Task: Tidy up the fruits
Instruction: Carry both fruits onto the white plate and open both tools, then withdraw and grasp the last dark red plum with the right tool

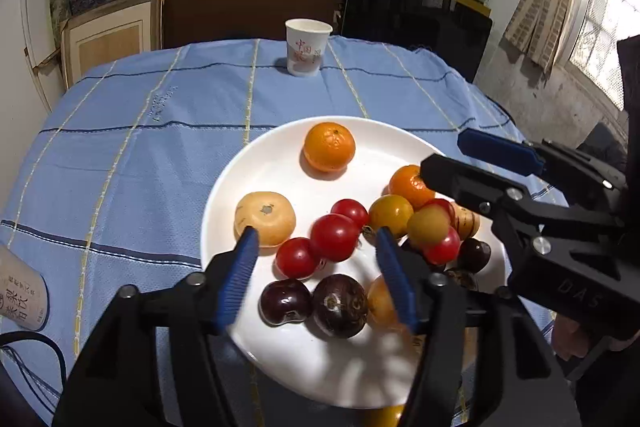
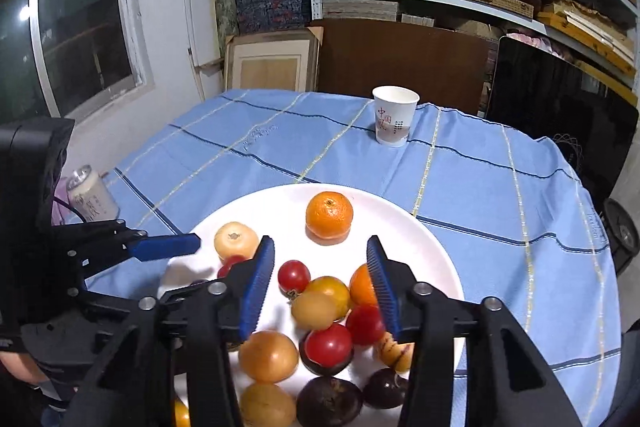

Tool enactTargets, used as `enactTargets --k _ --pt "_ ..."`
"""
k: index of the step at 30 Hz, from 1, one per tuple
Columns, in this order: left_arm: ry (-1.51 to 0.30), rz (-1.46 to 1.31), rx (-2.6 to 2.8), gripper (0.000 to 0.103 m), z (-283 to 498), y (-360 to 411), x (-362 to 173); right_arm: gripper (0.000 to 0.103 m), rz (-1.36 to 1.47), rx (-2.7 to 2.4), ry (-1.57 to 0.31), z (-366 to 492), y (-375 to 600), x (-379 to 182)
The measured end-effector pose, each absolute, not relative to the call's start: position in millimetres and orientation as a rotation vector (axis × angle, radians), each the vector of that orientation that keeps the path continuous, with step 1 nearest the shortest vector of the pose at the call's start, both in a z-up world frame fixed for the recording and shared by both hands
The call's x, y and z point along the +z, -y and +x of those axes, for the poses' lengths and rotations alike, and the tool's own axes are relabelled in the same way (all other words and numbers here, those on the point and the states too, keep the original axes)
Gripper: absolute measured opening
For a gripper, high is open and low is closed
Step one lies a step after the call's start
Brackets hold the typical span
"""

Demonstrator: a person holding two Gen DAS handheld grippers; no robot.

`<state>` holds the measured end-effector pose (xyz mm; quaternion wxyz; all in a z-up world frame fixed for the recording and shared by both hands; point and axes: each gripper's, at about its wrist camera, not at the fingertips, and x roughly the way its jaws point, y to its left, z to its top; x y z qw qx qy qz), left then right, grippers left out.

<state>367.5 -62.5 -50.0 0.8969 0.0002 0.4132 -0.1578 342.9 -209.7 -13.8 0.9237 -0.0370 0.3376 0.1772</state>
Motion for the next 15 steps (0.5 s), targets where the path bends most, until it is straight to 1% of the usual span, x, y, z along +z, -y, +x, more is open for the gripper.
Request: enactTargets --k 4,7,8,11,15 --pt "-0.814 -0.023 -0.338 0.067 345.0 49.3 -31.8 0.051 -0.037 0.364 -0.662 318.0 220.5 1.3" --pt "-0.805 0.011 -0.354 0.078 316.1 44.7 -24.1 0.051 -0.021 0.383 -0.636 280.8 229.7 10.6" --pt "-0.803 0.031 -0.365 0.080 304.6 43.7 -23.9 0.051 -0.028 0.386 -0.635 267.7 231.3 10.2" --pt "-0.784 0.114 -0.365 0.083 266.3 39.7 -29.6 0.051 -0.087 0.425 -0.650 221.5 230.8 -5.5" --pt "-0.783 0.153 -0.362 0.083 229.9 31.7 -50.0 0.051 -0.208 0.423 -0.724 183.5 214.2 -50.5"
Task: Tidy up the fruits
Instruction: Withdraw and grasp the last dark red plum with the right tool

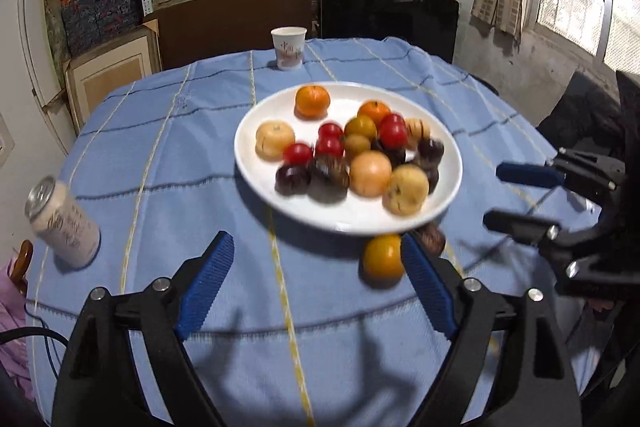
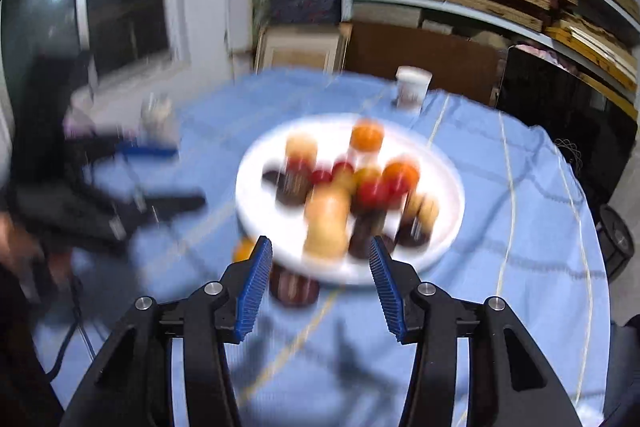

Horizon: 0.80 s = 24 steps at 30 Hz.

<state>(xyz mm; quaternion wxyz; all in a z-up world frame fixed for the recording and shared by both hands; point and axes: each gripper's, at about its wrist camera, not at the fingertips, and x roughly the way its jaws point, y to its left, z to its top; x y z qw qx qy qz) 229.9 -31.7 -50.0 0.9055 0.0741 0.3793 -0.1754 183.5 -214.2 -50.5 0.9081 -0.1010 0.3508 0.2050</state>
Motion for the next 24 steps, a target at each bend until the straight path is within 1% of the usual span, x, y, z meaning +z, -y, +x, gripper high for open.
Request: enactTargets --k 2,7,14,17,18,24 --pt "-0.811 0.129 -0.356 0.083 223.0 26.5 -65.2 0.050 -0.228 0.420 -0.768 180.2 205.7 -71.3" --pt "-0.857 0.093 -0.348 0.083 220.7 23.7 -87.7 0.050 -0.229 0.411 -0.829 193.1 190.3 -94.6" --pt "-0.856 0.091 -0.349 0.083 222.1 25.8 -94.8 0.050 -0.260 0.360 -0.864 214.9 170.5 -104.0" --pt "-0.865 0.089 -0.353 0.083 223.3 25.4 -98.1 0.049 -0.223 0.362 -0.871 218.4 171.5 -105.0" --pt "-0.869 0.092 -0.354 0.083 224.1 26.7 -98.0 0.041 -0.217 0.360 -0.869 218.9 172.9 -104.9" --pt "-0.861 0.127 -0.368 0.083 221.8 38.1 -91.0 0.042 -0.133 0.351 -0.849 199.8 199.5 -95.4"
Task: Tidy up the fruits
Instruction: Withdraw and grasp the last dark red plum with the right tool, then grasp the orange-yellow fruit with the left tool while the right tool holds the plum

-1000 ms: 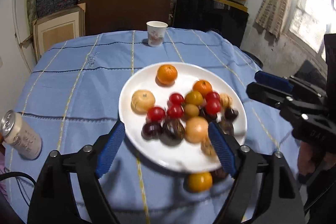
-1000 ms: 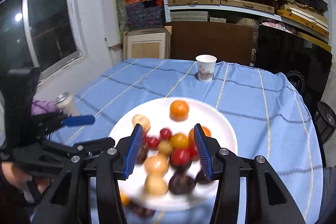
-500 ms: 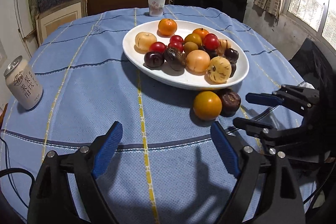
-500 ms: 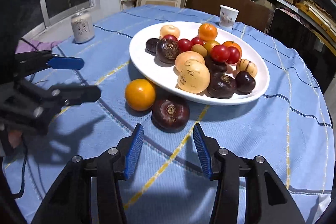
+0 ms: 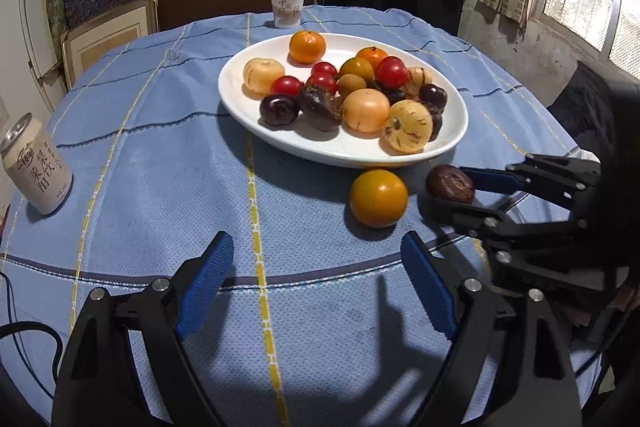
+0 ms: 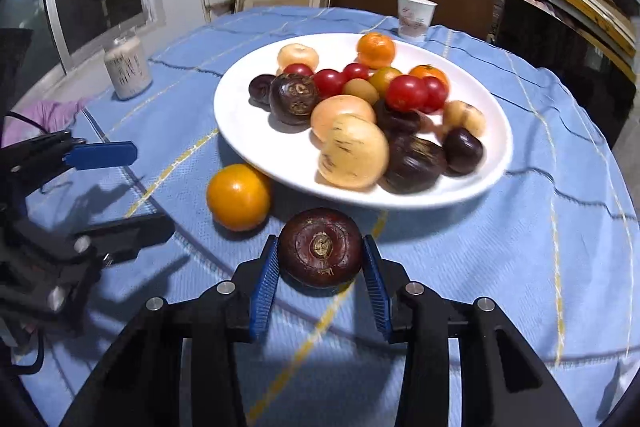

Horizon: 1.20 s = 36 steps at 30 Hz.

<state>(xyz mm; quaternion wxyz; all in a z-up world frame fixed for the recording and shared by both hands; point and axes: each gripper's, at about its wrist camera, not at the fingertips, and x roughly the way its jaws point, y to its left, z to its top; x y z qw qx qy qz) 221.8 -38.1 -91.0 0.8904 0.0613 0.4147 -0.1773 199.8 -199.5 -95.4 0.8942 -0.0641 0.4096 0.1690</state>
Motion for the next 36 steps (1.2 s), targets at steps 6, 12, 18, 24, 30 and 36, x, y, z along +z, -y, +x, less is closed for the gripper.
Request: enactTargets --k 6,12,18,24,30,36 --pt "-0.900 0.126 -0.415 0.083 231.7 65.5 -90.0 0.042 -0.082 0.315 -0.809 163.8 229.0 -90.1" --pt "-0.920 0.122 -0.387 0.083 247.8 84.4 -100.9 0.042 -0.014 0.308 -0.814 166.6 242.5 -93.1" --pt "-0.932 0.140 -0.326 0.068 255.6 82.6 -116.0 0.042 0.000 0.323 -0.826 169.6 242.3 -95.6" --pt "-0.885 0.140 -0.348 0.052 250.0 84.3 -111.8 0.042 0.005 0.327 -0.825 170.6 242.6 -95.7" --pt "-0.832 0.165 -0.362 0.038 240.1 88.4 -105.7 0.042 0.013 0.323 -0.827 171.0 243.4 -96.4" --pt "-0.823 0.153 -0.361 0.038 238.4 85.7 -104.1 0.042 0.019 0.321 -0.831 171.5 245.0 -96.8"
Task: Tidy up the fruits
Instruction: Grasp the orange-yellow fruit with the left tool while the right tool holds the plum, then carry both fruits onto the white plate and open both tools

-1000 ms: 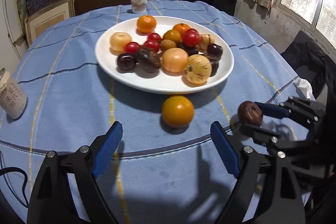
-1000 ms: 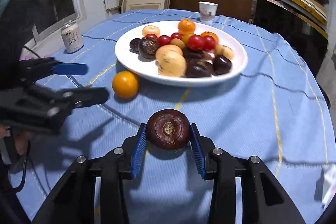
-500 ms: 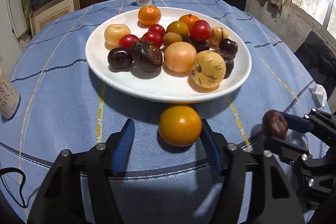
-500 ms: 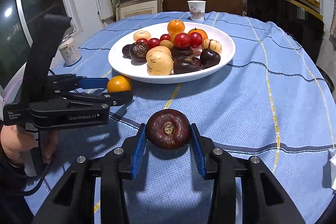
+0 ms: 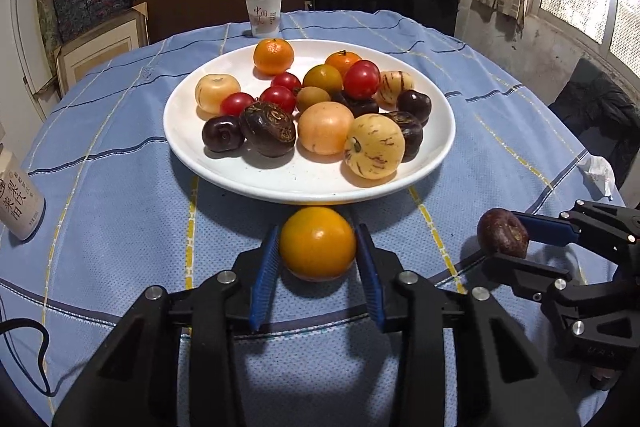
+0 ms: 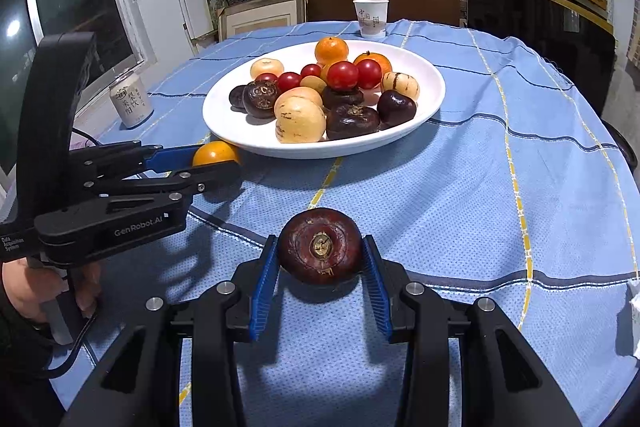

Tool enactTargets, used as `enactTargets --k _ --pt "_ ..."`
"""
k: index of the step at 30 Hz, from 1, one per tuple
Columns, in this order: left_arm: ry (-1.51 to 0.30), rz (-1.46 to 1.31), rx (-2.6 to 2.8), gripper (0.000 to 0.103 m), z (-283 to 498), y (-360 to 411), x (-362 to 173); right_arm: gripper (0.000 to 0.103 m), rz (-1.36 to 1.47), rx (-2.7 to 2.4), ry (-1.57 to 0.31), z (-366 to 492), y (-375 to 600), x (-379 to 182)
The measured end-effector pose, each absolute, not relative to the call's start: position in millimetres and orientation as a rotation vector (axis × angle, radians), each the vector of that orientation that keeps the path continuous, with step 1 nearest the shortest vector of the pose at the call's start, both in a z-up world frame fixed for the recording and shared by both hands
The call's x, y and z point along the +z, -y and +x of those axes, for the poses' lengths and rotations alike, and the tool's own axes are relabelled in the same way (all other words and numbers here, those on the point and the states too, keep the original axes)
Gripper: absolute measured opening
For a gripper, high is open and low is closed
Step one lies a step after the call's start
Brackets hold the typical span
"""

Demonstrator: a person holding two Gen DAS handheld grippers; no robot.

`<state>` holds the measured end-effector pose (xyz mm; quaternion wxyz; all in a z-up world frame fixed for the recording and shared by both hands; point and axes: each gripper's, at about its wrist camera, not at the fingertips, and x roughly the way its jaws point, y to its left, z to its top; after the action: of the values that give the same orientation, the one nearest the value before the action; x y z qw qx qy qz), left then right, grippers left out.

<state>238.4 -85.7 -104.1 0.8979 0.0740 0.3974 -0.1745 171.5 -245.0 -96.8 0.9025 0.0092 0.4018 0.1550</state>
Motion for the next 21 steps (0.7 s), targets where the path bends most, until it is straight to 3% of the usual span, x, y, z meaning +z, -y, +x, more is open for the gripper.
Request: enactTargets --k 21 --pt "-0.734 0.090 -0.392 0.038 180.3 61.2 -63.1 0.042 -0.012 0.344 -0.658 143.7 243.4 -65.3"
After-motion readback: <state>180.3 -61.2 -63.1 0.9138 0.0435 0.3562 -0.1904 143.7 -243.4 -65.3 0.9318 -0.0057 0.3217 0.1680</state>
